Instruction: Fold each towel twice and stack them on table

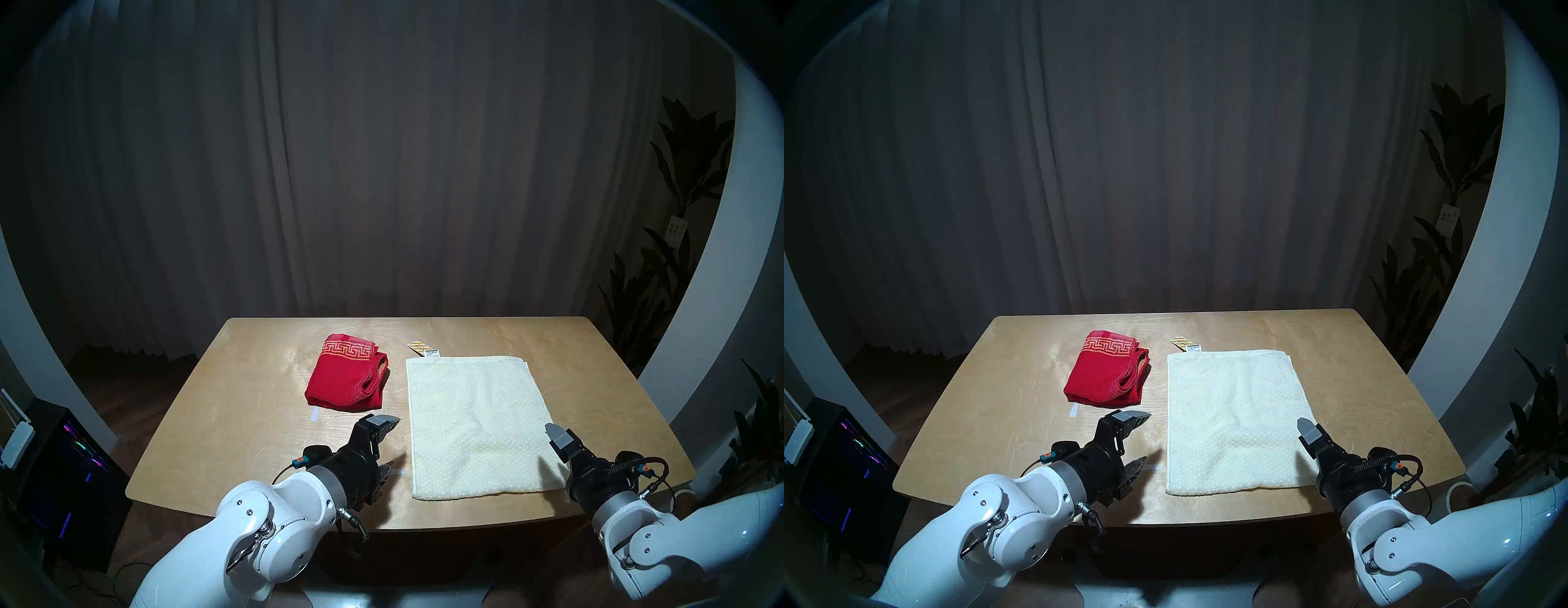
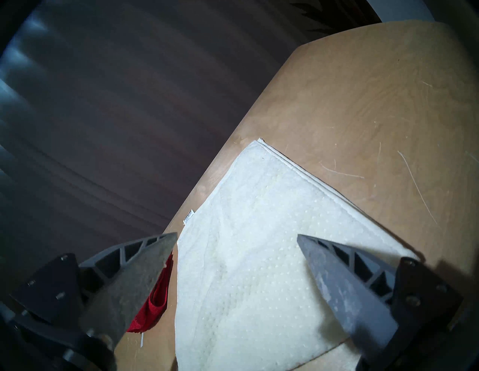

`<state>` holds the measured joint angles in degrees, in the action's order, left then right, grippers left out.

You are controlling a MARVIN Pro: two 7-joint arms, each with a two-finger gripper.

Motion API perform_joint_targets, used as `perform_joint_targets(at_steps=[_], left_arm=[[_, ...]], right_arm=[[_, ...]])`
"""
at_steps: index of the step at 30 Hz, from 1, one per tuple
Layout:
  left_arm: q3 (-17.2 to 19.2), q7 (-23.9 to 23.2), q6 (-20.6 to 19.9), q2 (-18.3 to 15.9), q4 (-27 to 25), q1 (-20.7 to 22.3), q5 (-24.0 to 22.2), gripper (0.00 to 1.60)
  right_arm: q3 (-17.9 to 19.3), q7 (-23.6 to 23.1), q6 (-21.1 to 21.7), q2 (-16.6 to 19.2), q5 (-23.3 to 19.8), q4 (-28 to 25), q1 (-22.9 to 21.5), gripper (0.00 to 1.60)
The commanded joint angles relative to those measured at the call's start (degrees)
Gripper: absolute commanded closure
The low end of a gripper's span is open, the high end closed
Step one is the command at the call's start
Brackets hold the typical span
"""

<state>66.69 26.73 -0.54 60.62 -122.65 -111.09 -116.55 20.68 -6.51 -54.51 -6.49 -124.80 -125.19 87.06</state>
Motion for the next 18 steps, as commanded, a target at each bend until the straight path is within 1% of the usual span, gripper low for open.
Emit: perform_joint_targets(at_steps=[1,6,12,18], left_arm=[[1.4,0.5,0.0,0.2,-1.9,1.6,-0.8,0.0],[1.6,1.9,-0.8,0.5,-1.7,2.7,-2.1,0.0],[1.3,3.8,-2.3,0.3,0.0,3.3,-3.5,0.0],[0.1,5.4,-4.0,0.6,1.9,4.4,-4.4,0.0]], right_arm=[[1.0,-5.8,-0.1,0.4,-2.3,-0.8,0.7,0.0],[1.7,-9.0,0.0,0.5,-4.9,-1.2,0.8,0.0],[1.4,-12.3,0.7,0.6,-8.9,-0.3,2.3,0.0],[1.0,-15.4,1.7,0.6,-11.9,0.2,3.6,0.0]])
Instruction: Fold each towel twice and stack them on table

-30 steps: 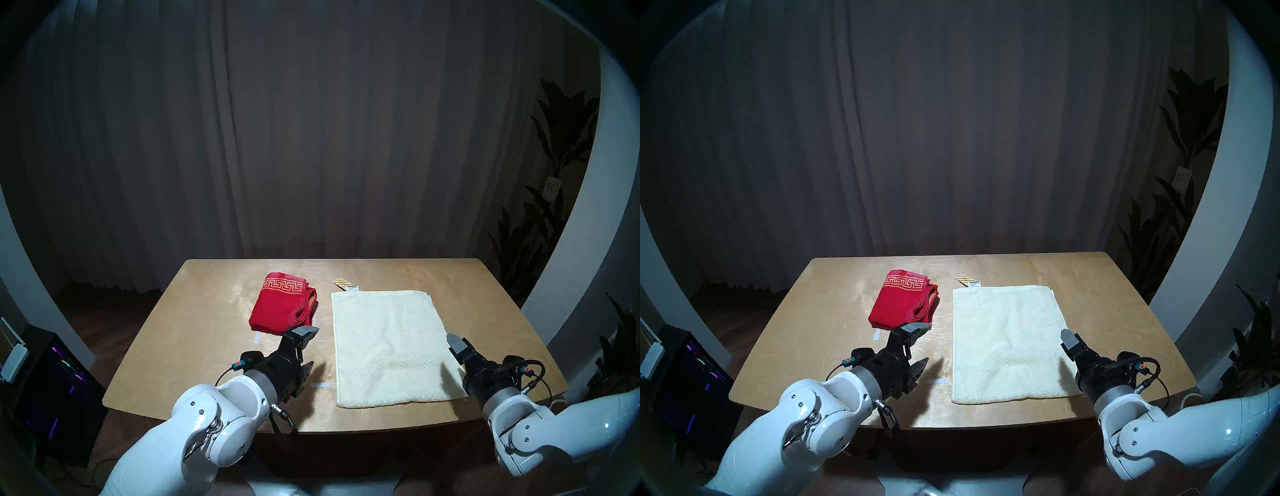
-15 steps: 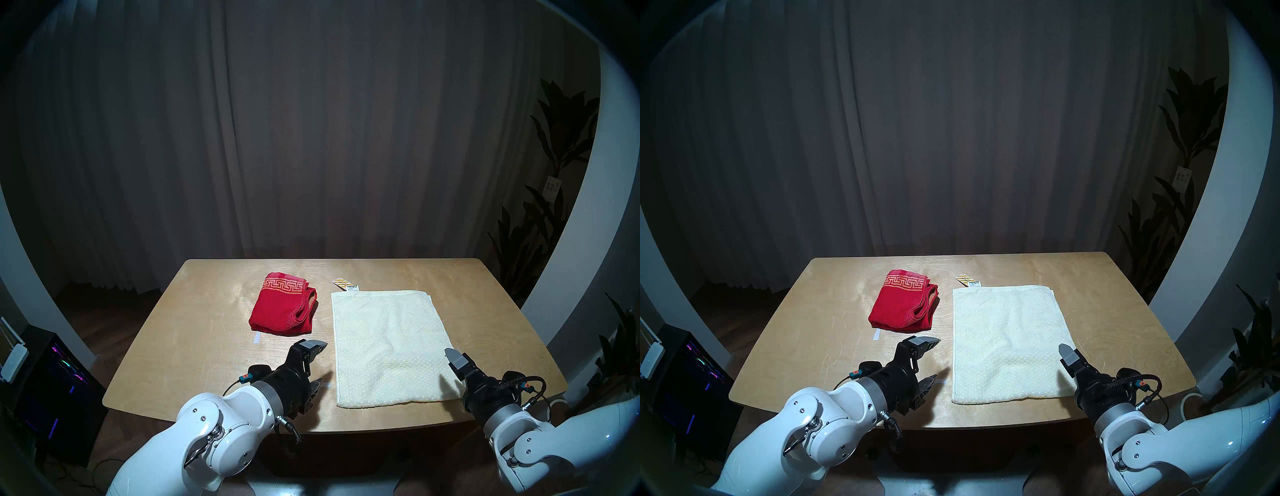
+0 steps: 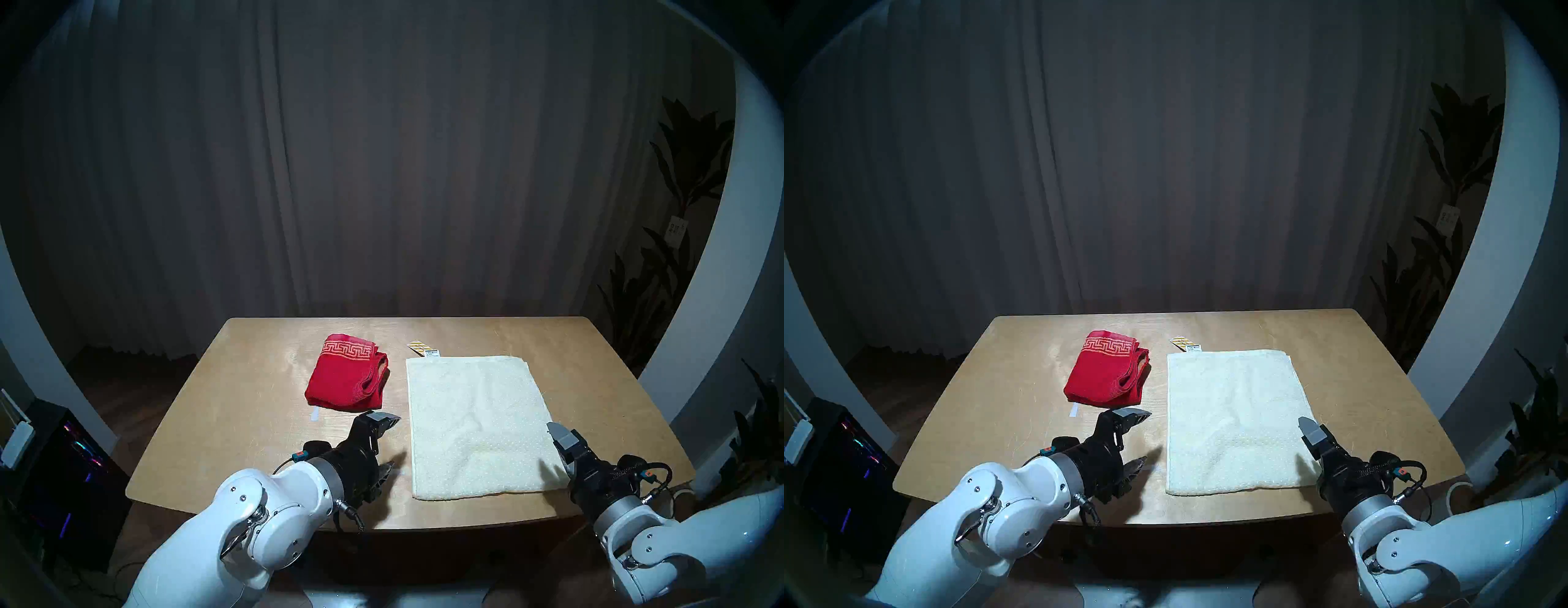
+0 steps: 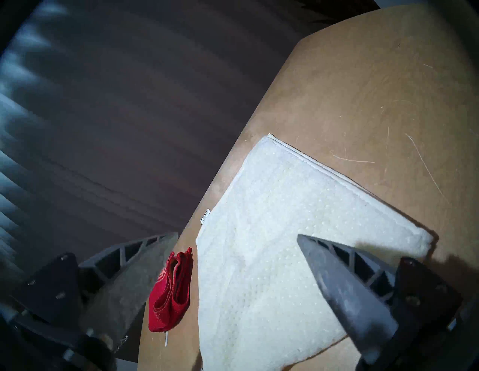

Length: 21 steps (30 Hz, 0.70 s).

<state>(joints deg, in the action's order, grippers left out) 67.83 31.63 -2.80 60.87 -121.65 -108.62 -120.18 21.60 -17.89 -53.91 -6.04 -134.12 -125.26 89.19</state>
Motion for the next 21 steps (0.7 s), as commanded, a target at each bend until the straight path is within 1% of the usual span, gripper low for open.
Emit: perform_joint_targets(at_steps=[1,9,16,18,19,21], left_arm=[[-1.1,0.7,-2.0,0.4,1.2,2.1,-0.9,0.0],[-3.2,2.3,-4.8,0.2,3.1,3.8,-1.4,0.0],[-4.5,3.7,-6.4,0.3,3.8,4.5,-2.0,0.0],[-4.5,3.8,-6.5,0.4,3.8,4.5,-2.1,0.0],[-4.8,4.1,-7.0,0.3,3.9,4.7,-2.4,0.0],[-5.0,4.4,-7.6,0.2,3.7,4.9,-2.5,0.0]], right_arm=[[0.1,-4.6,1.3,0.2,-3.0,0.4,1.6,0.0],[-0.4,-9.6,4.0,0.2,-6.3,2.2,3.5,0.0],[-0.7,-14.6,6.0,0.2,-9.0,4.4,5.0,0.0],[-0.8,-15.2,6.3,0.2,-9.3,4.7,5.2,0.0],[-0.8,-16.9,7.1,0.2,-10.2,5.2,5.6,0.0],[-0.8,-18.3,7.7,0.2,-10.8,5.9,6.0,0.0]])
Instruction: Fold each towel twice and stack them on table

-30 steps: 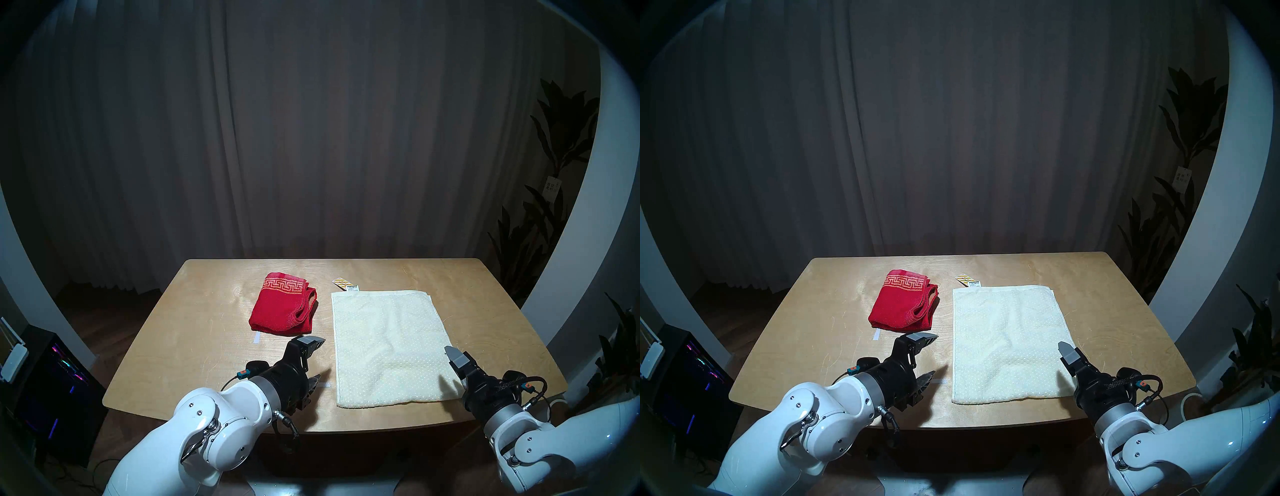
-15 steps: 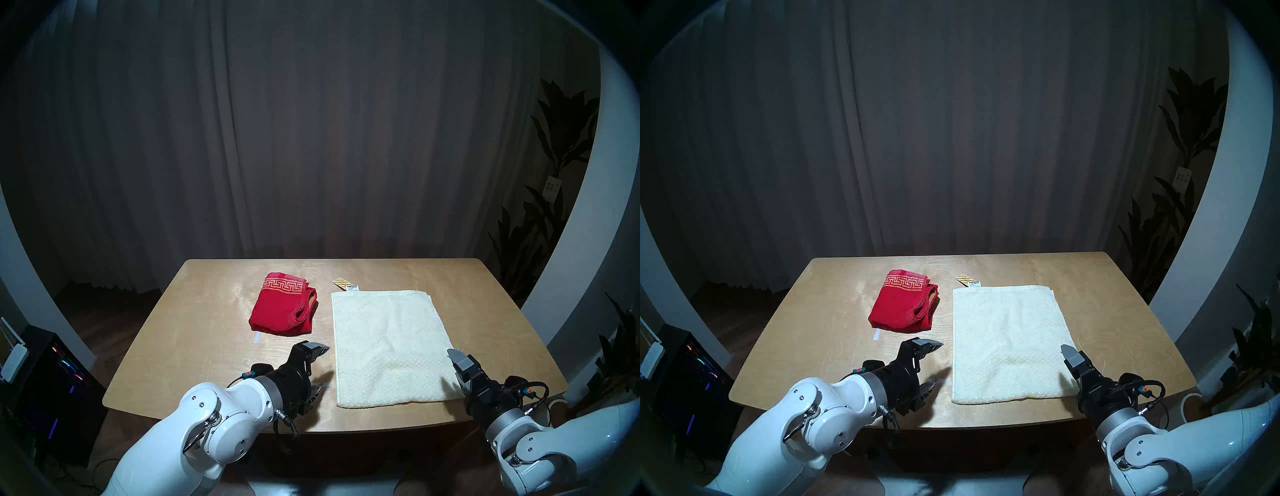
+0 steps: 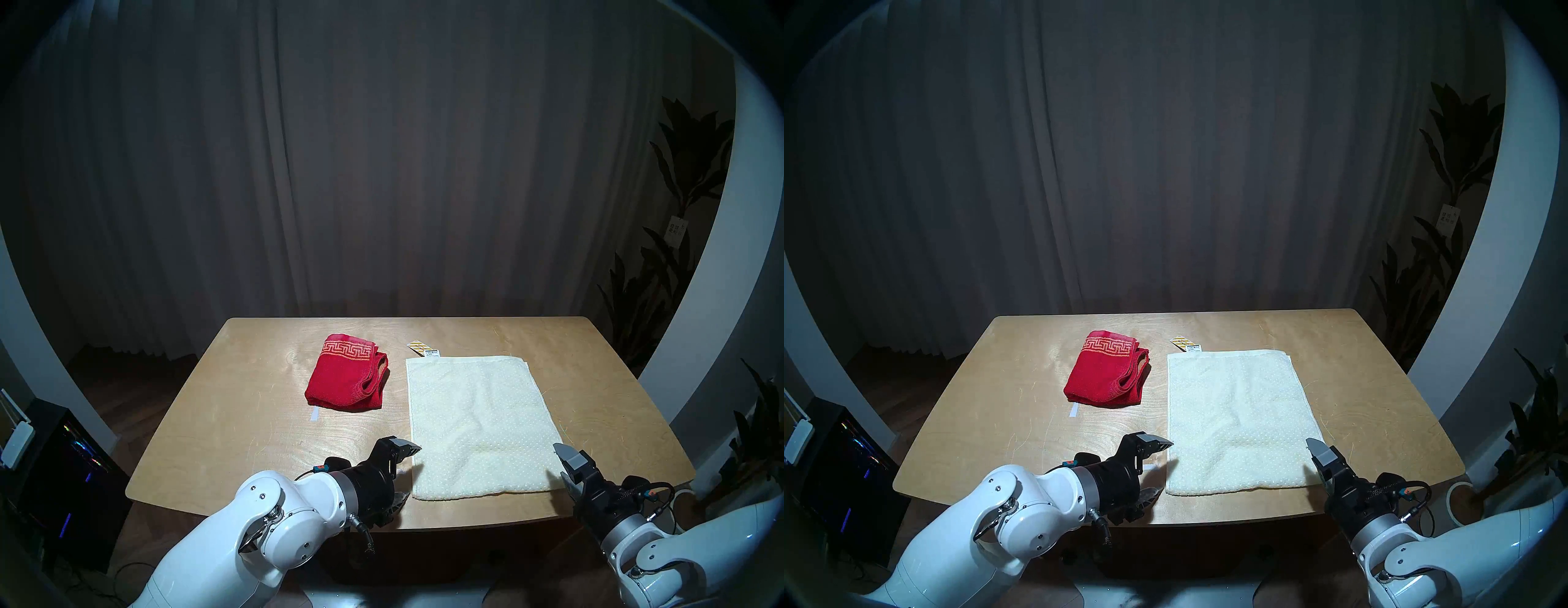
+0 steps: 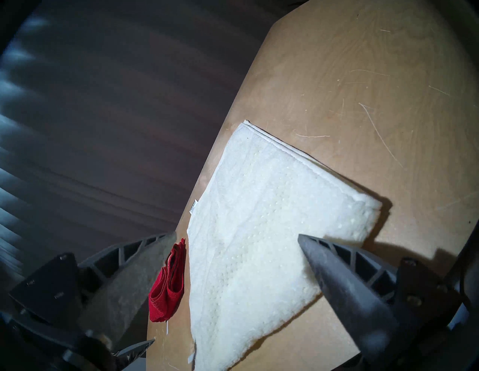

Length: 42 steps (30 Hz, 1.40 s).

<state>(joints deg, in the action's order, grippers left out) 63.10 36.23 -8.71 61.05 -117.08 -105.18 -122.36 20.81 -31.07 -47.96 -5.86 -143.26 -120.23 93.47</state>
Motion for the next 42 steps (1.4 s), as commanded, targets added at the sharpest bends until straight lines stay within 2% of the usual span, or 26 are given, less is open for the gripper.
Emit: perform_joint_targets(at_steps=[1,11,18,20,21,25,27,28,34,42], left_arm=[[-0.3,-0.1,-1.8,0.0,-0.8,1.5,-0.4,0.0],[-0.4,0.7,-2.8,-0.4,0.3,2.4,-0.7,0.0],[0.4,1.1,-4.0,-1.5,0.4,2.3,-1.7,0.0],[0.4,1.0,-4.3,-1.6,0.4,2.3,-1.8,0.0],[0.3,1.2,-4.5,-1.6,0.6,2.4,-2.0,0.0],[0.2,1.2,-5.7,-1.9,1.0,2.9,-2.5,0.0],[0.1,1.3,-6.0,-2.0,1.1,3.1,-2.5,0.0],[0.0,1.2,-6.6,-2.1,1.2,3.3,-2.8,0.0],[-0.6,1.2,-9.0,-2.2,2.2,4.9,-3.2,0.0],[-1.2,0.9,-10.4,-2.0,3.7,6.5,-3.7,0.0]], right_arm=[[-0.1,-5.9,2.1,0.1,-2.0,1.1,1.9,0.0],[0.4,-14.2,6.5,0.1,-6.0,4.1,3.4,0.0],[1.0,-20.5,10.8,0.1,-9.1,5.5,4.4,0.0],[1.1,-20.9,11.4,0.1,-9.4,5.5,4.5,0.0],[1.1,-23.0,12.7,0.1,-10.3,6.0,5.0,0.0],[1.5,-26.3,15.2,0.1,-12.3,6.9,5.8,0.0],[1.5,-26.1,15.4,0.1,-12.4,7.0,5.8,0.0],[1.7,-27.9,16.5,0.1,-13.2,7.4,6.2,0.0],[2.3,-30.4,18.7,0.1,-15.6,8.1,7.2,0.0],[3.1,-30.1,19.0,0.1,-16.3,8.6,8.2,0.0]])
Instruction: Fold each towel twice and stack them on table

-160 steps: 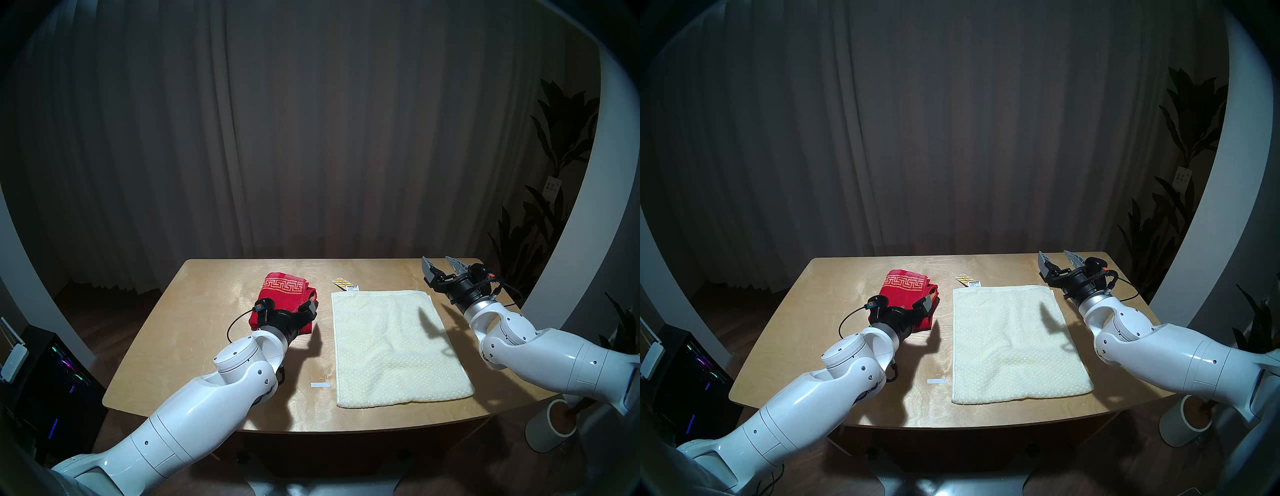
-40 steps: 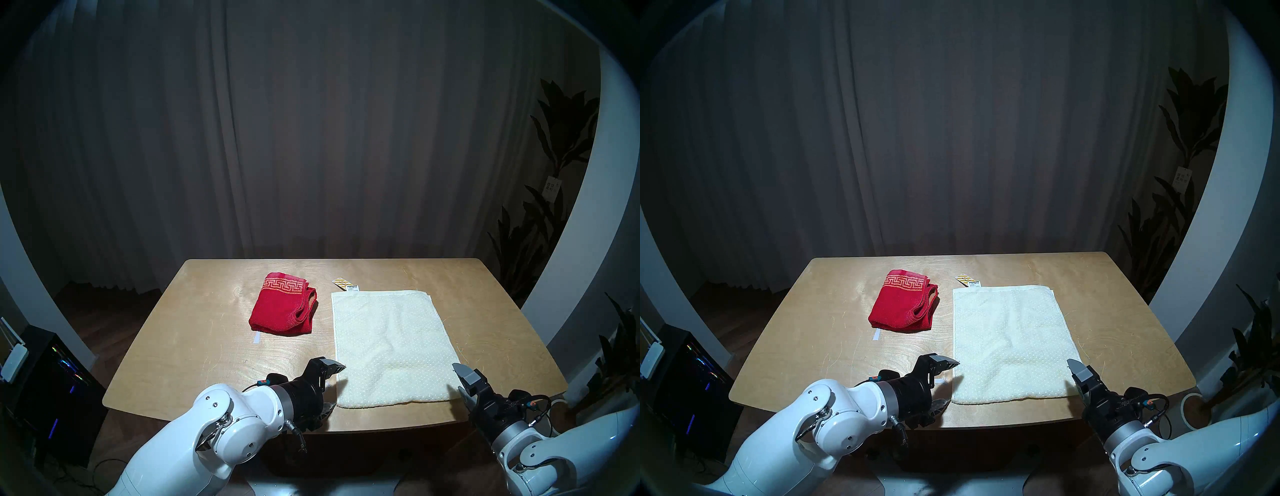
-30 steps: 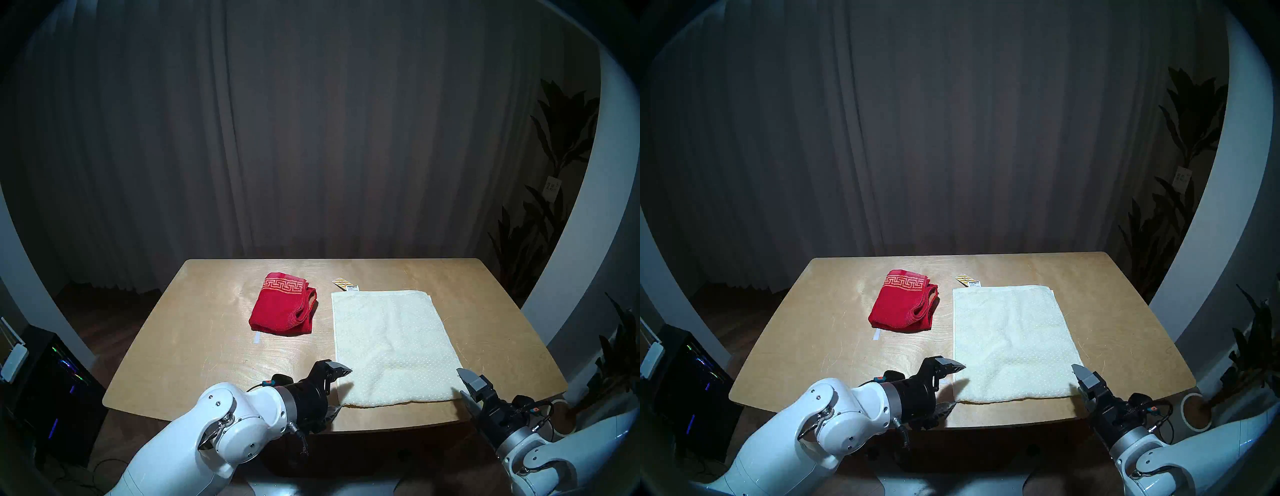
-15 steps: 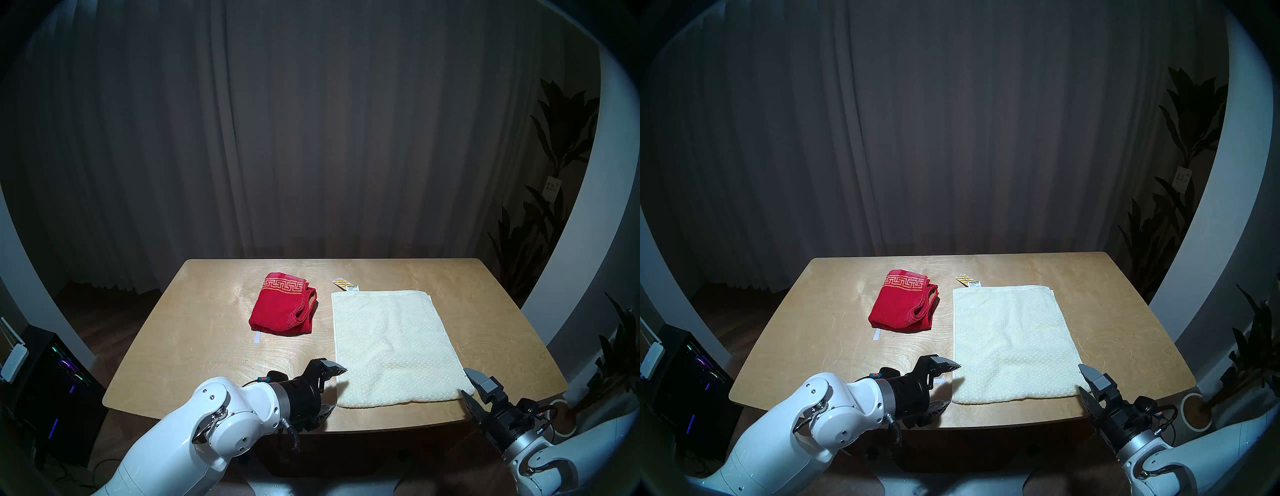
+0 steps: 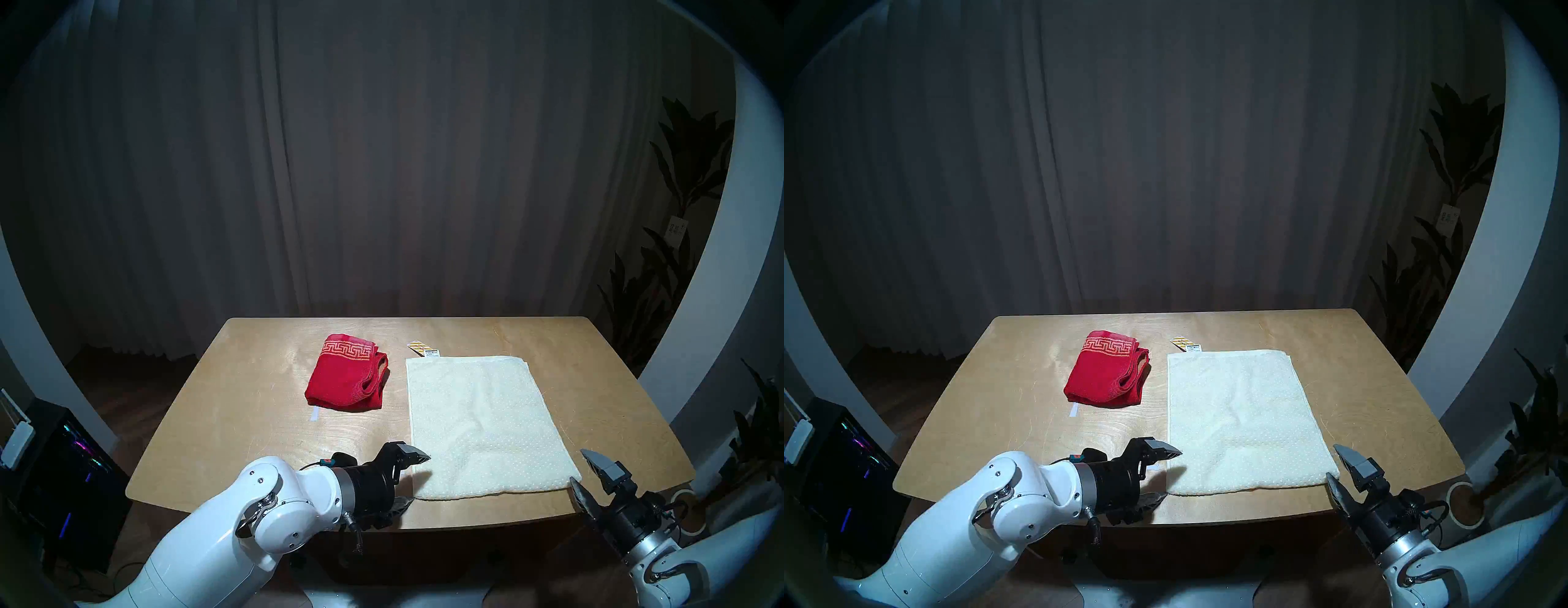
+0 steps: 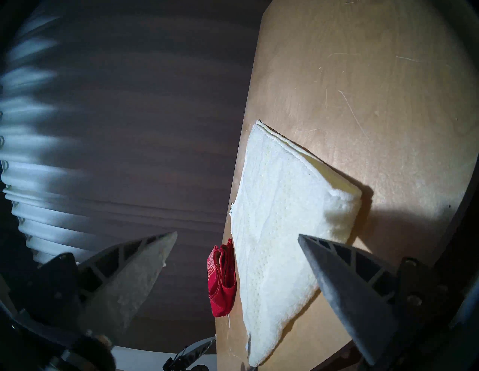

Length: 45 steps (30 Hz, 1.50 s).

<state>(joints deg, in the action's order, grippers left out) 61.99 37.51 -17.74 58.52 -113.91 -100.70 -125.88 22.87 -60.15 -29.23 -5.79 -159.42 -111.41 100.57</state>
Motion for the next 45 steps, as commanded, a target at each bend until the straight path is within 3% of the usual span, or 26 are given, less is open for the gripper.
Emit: perform_joint_targets(at_steps=[1,29,45], left_arm=[[-0.1,-0.3,-1.4,0.5,0.5,2.0,-0.2,0.0],[-1.3,-0.8,-4.8,0.5,3.3,4.6,-0.1,0.0],[-1.8,-1.1,-6.1,1.7,6.1,6.6,1.5,0.0]], right_arm=[[1.0,-1.0,0.3,0.0,-0.2,-0.3,1.1,0.0],[4.0,5.8,-4.2,0.0,0.3,-2.1,5.0,0.0],[8.4,16.0,-9.6,0.0,-0.9,-5.5,5.7,0.0]])
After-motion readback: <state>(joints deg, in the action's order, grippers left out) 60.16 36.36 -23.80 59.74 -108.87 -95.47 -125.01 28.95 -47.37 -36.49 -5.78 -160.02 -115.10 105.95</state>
